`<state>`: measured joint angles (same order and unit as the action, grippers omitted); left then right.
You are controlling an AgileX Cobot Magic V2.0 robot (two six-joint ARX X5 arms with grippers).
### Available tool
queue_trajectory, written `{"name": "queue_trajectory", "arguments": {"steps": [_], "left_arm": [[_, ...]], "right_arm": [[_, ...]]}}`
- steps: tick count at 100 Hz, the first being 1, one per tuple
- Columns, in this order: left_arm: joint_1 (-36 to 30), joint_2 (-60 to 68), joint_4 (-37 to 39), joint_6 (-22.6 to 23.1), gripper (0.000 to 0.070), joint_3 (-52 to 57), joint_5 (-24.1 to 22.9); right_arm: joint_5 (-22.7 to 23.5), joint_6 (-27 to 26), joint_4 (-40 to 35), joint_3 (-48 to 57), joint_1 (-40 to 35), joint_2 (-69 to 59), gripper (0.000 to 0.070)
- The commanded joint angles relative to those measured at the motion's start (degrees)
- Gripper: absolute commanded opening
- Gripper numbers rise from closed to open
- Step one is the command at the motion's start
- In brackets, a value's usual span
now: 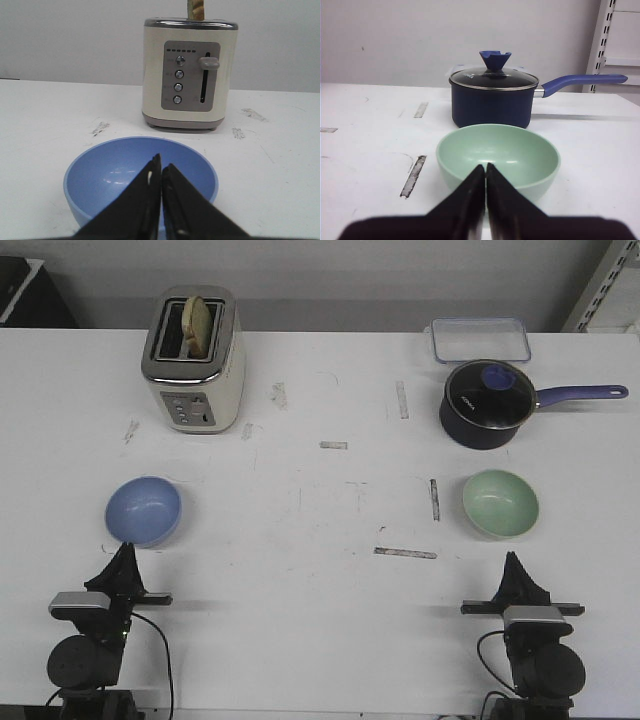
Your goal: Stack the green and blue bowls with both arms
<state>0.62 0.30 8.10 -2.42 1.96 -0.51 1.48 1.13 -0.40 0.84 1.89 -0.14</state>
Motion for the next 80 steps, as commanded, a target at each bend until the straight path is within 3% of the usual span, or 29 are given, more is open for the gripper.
{"name": "queue_trajectory", "arguments": {"steps": [1, 80], "left_arm": [[0.1, -0.1, 0.6, 0.2, 0.0001, -1.2, 0.1], [0.1, -0.1, 0.5, 0.2, 0.0001, -1.2, 0.1]], "right_arm": [[0.0, 0.2, 0.8, -0.1, 0.0, 0.1, 0.0000], [0.1, 0.2, 2.2, -0.1, 0.1, 0.1, 0.0000]]}}
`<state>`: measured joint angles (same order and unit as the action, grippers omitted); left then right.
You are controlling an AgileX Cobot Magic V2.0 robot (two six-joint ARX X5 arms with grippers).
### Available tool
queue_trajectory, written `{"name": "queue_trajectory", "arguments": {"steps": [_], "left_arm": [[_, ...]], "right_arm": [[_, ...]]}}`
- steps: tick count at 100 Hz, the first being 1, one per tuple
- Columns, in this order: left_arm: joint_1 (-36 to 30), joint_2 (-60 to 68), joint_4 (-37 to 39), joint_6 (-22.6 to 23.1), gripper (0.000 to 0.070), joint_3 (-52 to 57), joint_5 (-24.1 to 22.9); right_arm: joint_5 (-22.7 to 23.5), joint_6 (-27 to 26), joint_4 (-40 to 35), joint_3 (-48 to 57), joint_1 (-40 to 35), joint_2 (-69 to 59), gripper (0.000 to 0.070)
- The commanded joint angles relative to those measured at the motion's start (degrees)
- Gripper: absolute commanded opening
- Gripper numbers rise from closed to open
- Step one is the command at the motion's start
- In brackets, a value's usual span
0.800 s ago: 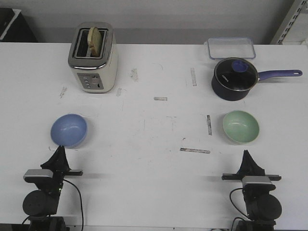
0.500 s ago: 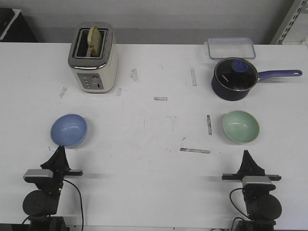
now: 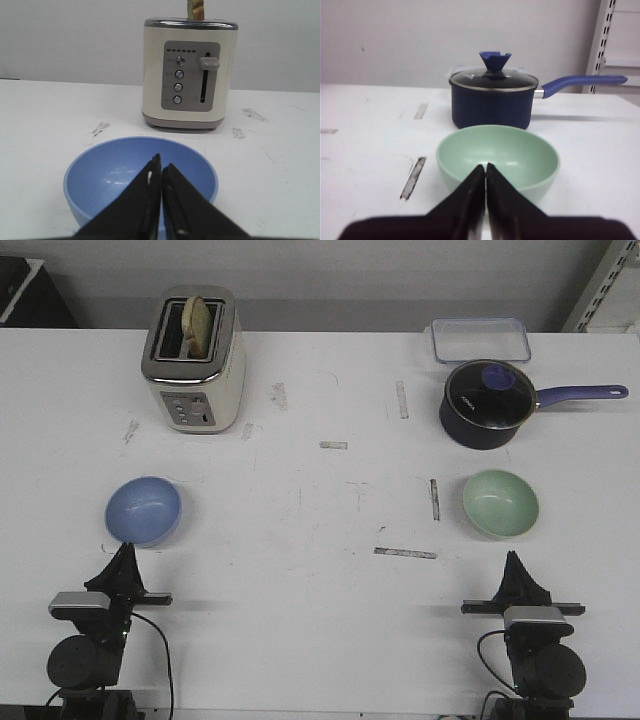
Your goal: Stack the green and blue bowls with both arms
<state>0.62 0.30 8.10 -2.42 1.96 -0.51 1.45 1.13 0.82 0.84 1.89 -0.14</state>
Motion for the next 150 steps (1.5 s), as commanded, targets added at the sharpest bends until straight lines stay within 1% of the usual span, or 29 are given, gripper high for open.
{"name": "queue_trajectory", "arguments": {"steps": [1, 18, 26, 30, 35, 42, 52, 58, 77, 83, 85, 98, 103, 107, 116, 137, 145, 150], "left_arm": [[0.1, -0.1, 0.6, 0.2, 0.0001, -1.2, 0.1], [0.1, -0.1, 0.6, 0.2, 0.0001, -1.2, 0.1], [0.1, -0.1, 0.6, 0.2, 0.0001, -1.2, 0.1], [0.1, -0.1, 0.6, 0.2, 0.0001, -1.2, 0.1], [0.1, -0.1, 0.6, 0.2, 0.0001, -1.2, 0.1], [0.1, -0.1, 0.7, 0.2, 0.0001, -1.2, 0.1], [0.1, -0.1, 0.9, 0.2, 0.0001, -1.2, 0.1], [0.1, -0.1, 1.0, 0.2, 0.0001, -1.2, 0.1], [0.1, -0.1, 1.0, 0.2, 0.0001, -1.2, 0.1], [0.1, -0.1, 1.1, 0.2, 0.0001, -1.2, 0.1], [0.1, -0.1, 1.2, 0.2, 0.0001, -1.2, 0.1], [0.1, -0.1, 1.5, 0.2, 0.0001, -1.2, 0.1], [0.1, -0.1, 1.5, 0.2, 0.0001, -1.2, 0.1], [0.1, -0.1, 1.5, 0.2, 0.0001, -1.2, 0.1], [0.1, -0.1, 1.4, 0.2, 0.0001, -1.2, 0.1], [0.1, -0.1, 0.5, 0.2, 0.0001, -1.2, 0.1], [0.1, -0.1, 0.0, 0.2, 0.0001, -1.2, 0.1], [0.1, -0.1, -0.5, 0.2, 0.0001, -1.2, 0.1]], "right_arm": [[0.1, 0.2, 1.1, -0.1, 0.0, 0.1, 0.0000], [0.0, 0.2, 1.5, -0.1, 0.0, 0.1, 0.0000], [-0.1, -1.0, 3.7, -0.1, 0.0, 0.1, 0.0000], [-0.1, -2.4, 5.9, -0.1, 0.0, 0.1, 0.0000], [0.0, -2.8, 8.5, 0.5, 0.0, 0.1, 0.0000], [-0.1, -2.8, 8.9, 3.6, 0.0, 0.0, 0.0000], [-0.1, -2.1, 6.4, 11.3, 0.0, -2.0, 0.0000], [-0.1, -2.1, 3.5, 17.6, 0.0, -5.0, 0.0000], [-0.2, -2.2, -10.0, 39.7, 0.0, -22.2, 0.0002], [0.2, -2.2, -14.3, 46.1, 0.0, -28.1, 0.0030], [0.3, -2.2, -15.9, 48.2, 0.0, -30.1, 0.0052], [0.3, -2.2, -26.8, 60.2, 0.0, -41.7, 0.0295], [0.2, -2.2, -30.9, 63.8, 0.0, -45.8, 0.0354], [0.2, -2.2, -33.9, 66.1, 0.0, -48.8, 0.0383], [0.0, -1.9, -38.9, 69.3, 0.7, -54.7, 0.0425], [0.1, 1.5, -45.8, 69.6, 6.6, -65.2, 0.0426], [0.3, 3.4, -47.3, 69.6, 9.4, -69.0, 0.0426], [1.2, 4.7, -48.0, 69.6, 11.1, -71.4, 0.0426]]}}
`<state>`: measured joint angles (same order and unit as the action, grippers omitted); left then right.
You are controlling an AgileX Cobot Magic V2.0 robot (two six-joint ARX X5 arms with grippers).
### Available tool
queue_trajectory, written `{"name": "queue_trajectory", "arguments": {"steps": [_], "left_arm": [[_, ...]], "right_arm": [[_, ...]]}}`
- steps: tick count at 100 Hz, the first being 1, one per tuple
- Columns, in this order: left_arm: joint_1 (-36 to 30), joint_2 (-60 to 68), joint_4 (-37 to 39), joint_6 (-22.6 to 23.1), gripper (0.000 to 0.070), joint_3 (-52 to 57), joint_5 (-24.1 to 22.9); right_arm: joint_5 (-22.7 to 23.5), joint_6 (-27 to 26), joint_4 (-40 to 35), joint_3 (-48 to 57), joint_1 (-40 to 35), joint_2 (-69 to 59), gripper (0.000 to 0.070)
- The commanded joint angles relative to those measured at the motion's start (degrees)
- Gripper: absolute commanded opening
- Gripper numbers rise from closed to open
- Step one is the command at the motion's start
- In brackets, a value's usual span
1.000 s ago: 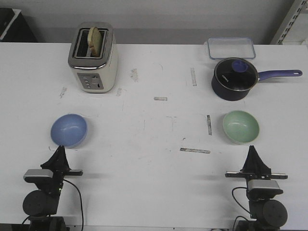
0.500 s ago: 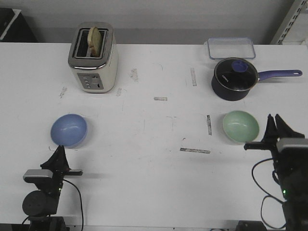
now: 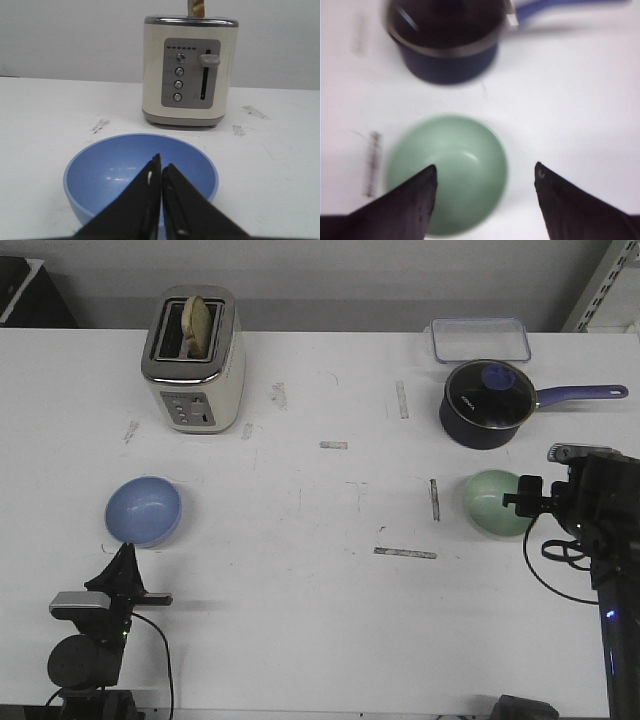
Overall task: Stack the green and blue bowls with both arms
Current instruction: 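Reach the right gripper down to the rim of the pale green bowl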
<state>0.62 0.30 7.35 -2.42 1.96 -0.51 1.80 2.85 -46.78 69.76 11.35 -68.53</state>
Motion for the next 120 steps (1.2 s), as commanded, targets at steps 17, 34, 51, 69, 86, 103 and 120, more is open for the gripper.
{"name": "queue_trajectory", "arguments": {"steps": [17, 34, 51, 69, 86, 103, 120], "left_arm": [[0.1, -0.1, -0.2, 0.2, 0.0001, -1.2, 0.1], [0.1, -0.1, -0.2, 0.2, 0.0001, -1.2, 0.1], [0.1, -0.1, -0.2, 0.2, 0.0001, -1.2, 0.1], [0.1, -0.1, -0.2, 0.2, 0.0001, -1.2, 0.1], [0.1, -0.1, -0.1, 0.2, 0.0001, -1.2, 0.1], [0.1, -0.1, 0.1, 0.2, 0.0001, -1.2, 0.1], [0.1, -0.1, 0.1, 0.2, 0.0001, -1.2, 0.1]], "right_arm": [[4.9, 4.9, -1.2, 0.7, 5.2, -11.3, 0.0425], [4.8, 5.1, -0.6, 0.7, 5.6, -19.5, 0.0425], [4.8, 5.1, 1.0, 0.7, 5.5, -25.1, 0.0386], [4.8, 5.1, 2.3, 0.7, 5.5, -25.8, 0.0088], [4.8, 5.1, 2.9, 0.7, 5.5, -25.7, 0.0004], [5.5, 4.7, 3.0, 1.9, 5.5, -23.8, 0.0004], [8.7, 3.3, 2.5, 4.6, 3.7, -18.8, 0.0004]]}}
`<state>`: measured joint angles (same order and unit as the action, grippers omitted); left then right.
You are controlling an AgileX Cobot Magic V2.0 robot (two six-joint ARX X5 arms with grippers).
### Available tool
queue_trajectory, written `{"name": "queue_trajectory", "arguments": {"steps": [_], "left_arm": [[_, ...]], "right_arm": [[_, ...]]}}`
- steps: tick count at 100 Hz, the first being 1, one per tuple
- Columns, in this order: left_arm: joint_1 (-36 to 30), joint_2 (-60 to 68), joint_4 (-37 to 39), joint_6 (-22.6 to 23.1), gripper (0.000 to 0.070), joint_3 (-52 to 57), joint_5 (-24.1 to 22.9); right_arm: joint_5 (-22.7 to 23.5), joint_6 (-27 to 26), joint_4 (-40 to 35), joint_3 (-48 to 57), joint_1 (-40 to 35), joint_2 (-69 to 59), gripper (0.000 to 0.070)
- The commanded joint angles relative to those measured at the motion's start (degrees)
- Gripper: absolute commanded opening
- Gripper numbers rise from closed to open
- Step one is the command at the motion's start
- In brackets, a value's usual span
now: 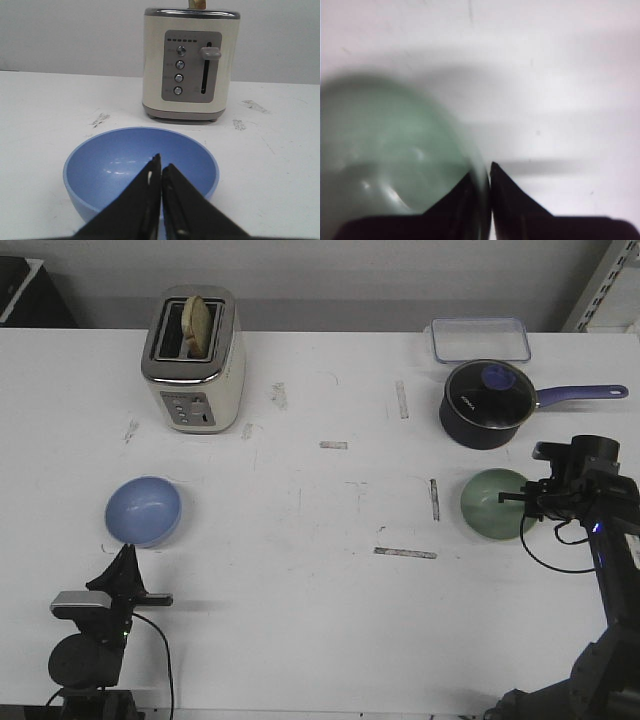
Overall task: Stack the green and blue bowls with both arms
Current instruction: 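Reach the right gripper down to the rim of the pale green bowl, then grasp the green bowl rim and slide it toward the table center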
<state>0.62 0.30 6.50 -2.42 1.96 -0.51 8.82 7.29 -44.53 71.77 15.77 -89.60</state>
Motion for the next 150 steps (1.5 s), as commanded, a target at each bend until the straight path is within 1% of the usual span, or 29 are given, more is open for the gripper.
{"name": "queue_trajectory", "arguments": {"steps": [1, 11, 19, 28, 37, 52, 65, 73, 80, 84, 103, 127, 150], "left_arm": [[0.1, -0.1, 0.9, 0.2, 0.0001, -1.2, 0.1], [0.1, -0.1, 0.9, 0.2, 0.0001, -1.2, 0.1], [0.1, -0.1, 0.9, 0.2, 0.0001, -1.2, 0.1], [0.1, -0.1, 0.9, 0.2, 0.0001, -1.2, 0.1], [0.1, -0.1, 0.9, 0.2, 0.0001, -1.2, 0.1], [0.1, -0.1, 0.9, 0.2, 0.0001, -1.2, 0.1], [0.1, -0.1, 0.9, 0.2, 0.0001, -1.2, 0.1], [0.1, -0.1, 0.9, 0.2, 0.0001, -1.2, 0.1], [0.1, -0.1, 0.9, 0.2, 0.0001, -1.2, 0.1], [0.1, -0.1, 0.9, 0.2, 0.0001, -1.2, 0.1], [0.1, -0.1, 0.9, 0.2, 0.0001, -1.2, 0.1], [0.1, -0.1, 0.9, 0.2, 0.0001, -1.2, 0.1], [0.1, -0.1, 0.9, 0.2, 0.0001, -1.2, 0.1]], "right_arm": [[1.9, -1.3, 0.3, 2.8, -0.9, 2.7, 0.0005], [4.9, -3.5, -0.9, 4.4, -4.2, 6.3, 0.0004], [6.1, -6.8, -1.0, 4.9, -8.8, 8.9, 0.0004], [8.5, -9.0, -0.9, 4.9, -15.6, 11.0, 0.0004], [11.1, -9.6, -1.3, 4.9, -24.2, 11.3, 0.0004], [10.2, -10.1, -1.9, 4.9, -37.5, 8.9, 0.0004], [9.9, -10.3, -1.8, 4.7, -44.9, 5.4, 0.0004], [7.3, -10.1, -1.8, 4.7, -48.2, 2.9, 0.0004], [4.6, -10.0, -1.2, 4.7, -50.2, 0.6, 0.0004], [4.0, -9.9, -0.7, 4.7, -50.9, -0.6, 0.0004], [4.3, -9.2, 2.2, 4.7, -52.1, -5.5, 0.0004], [4.2, -7.5, 2.2, 4.3, -52.2, -10.0, 0.0004], [4.5, -7.2, 2.3, 4.0, -52.2, -10.4, 0.0008]]}}
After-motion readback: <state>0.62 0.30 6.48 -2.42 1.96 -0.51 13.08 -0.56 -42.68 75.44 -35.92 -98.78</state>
